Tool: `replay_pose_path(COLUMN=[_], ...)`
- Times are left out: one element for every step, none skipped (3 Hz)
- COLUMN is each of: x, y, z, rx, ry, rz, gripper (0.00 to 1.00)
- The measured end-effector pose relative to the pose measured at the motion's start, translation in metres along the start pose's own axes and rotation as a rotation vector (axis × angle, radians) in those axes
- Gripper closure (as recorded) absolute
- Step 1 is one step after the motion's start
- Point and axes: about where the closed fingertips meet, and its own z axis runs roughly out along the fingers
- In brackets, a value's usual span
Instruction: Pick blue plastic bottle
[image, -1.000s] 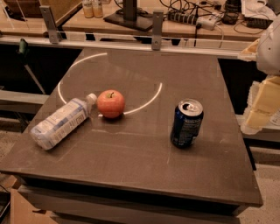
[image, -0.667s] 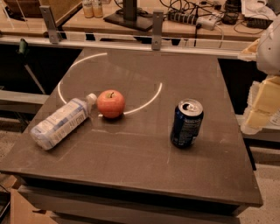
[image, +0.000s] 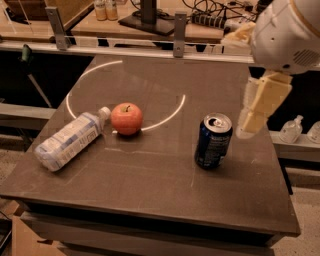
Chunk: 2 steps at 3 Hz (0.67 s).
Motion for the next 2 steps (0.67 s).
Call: replay_pose_path(x=[-0.062,-0.141], y=[-0.004,0.018], z=[0.013,0.026], rx=[-0.032,-0.115], ry=[-0.167,-0.324], rz=[-0.149,-0.385], gripper=[0.0,0.0])
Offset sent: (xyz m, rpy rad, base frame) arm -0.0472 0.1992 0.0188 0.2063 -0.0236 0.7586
